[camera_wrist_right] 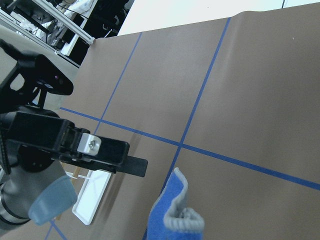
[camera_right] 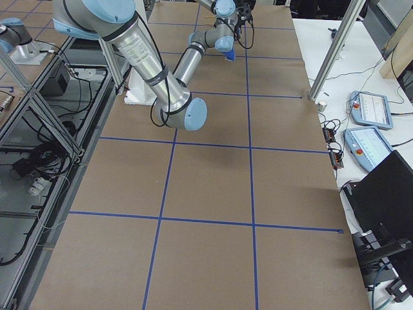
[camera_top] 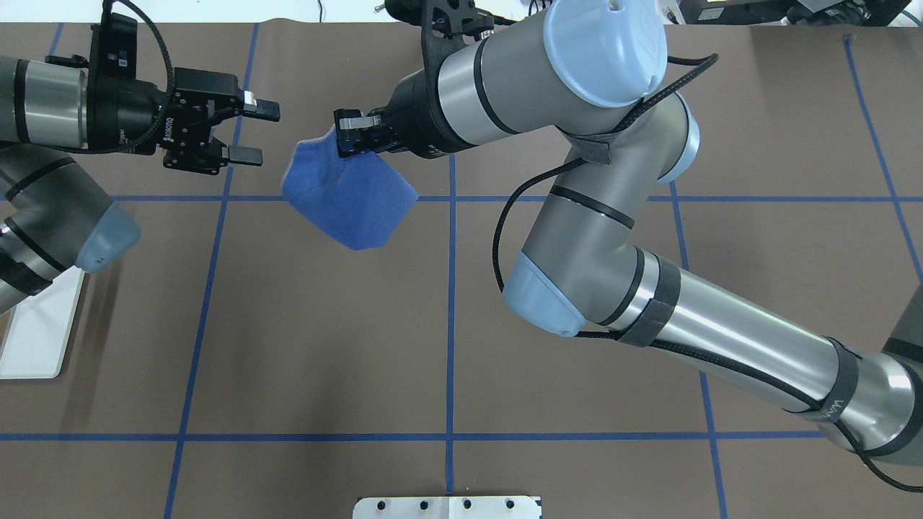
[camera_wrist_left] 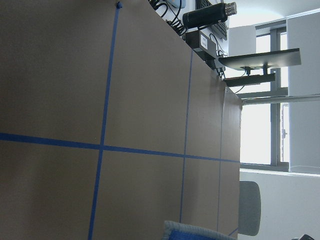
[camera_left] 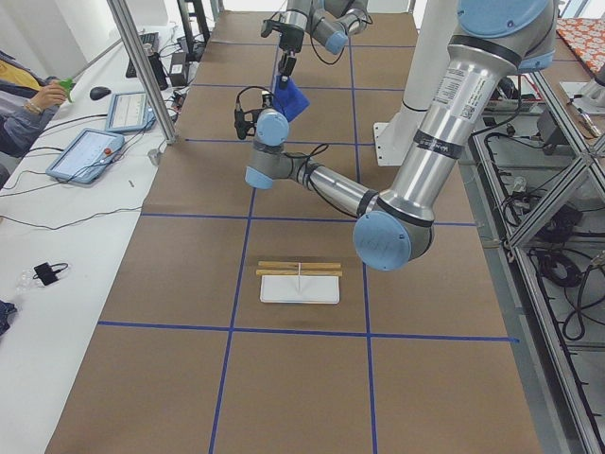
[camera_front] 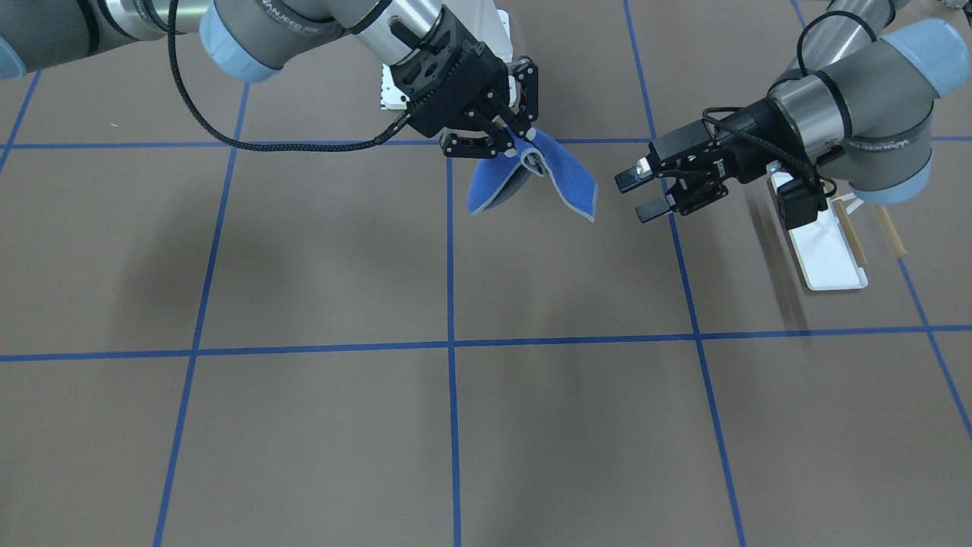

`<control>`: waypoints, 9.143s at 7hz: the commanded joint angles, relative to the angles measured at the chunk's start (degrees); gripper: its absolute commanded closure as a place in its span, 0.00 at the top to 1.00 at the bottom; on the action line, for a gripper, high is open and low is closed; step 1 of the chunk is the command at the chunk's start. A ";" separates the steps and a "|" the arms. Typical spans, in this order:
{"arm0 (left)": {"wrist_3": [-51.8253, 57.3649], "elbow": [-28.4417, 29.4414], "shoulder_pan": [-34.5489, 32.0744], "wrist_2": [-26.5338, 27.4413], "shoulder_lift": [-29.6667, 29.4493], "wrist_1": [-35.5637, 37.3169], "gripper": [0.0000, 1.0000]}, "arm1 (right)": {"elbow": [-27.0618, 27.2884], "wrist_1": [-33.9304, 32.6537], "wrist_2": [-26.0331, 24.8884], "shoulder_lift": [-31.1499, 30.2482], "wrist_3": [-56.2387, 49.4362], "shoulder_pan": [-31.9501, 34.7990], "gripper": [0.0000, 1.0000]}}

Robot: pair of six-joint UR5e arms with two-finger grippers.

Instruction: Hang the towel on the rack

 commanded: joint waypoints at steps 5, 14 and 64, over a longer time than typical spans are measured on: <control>-3.65 1.51 0.55 0.07 0.32 -5.22 0.86 | -3.06 15.42 -0.28 -0.99 10.37 0.93 0.00; -4.46 1.08 0.29 0.25 -0.38 -10.43 0.00 | -2.71 17.80 -0.55 -3.27 12.55 1.98 1.00; 114.99 -10.35 -38.13 -3.97 27.14 86.68 0.98 | 4.24 -54.10 16.59 -43.18 -94.31 48.65 1.00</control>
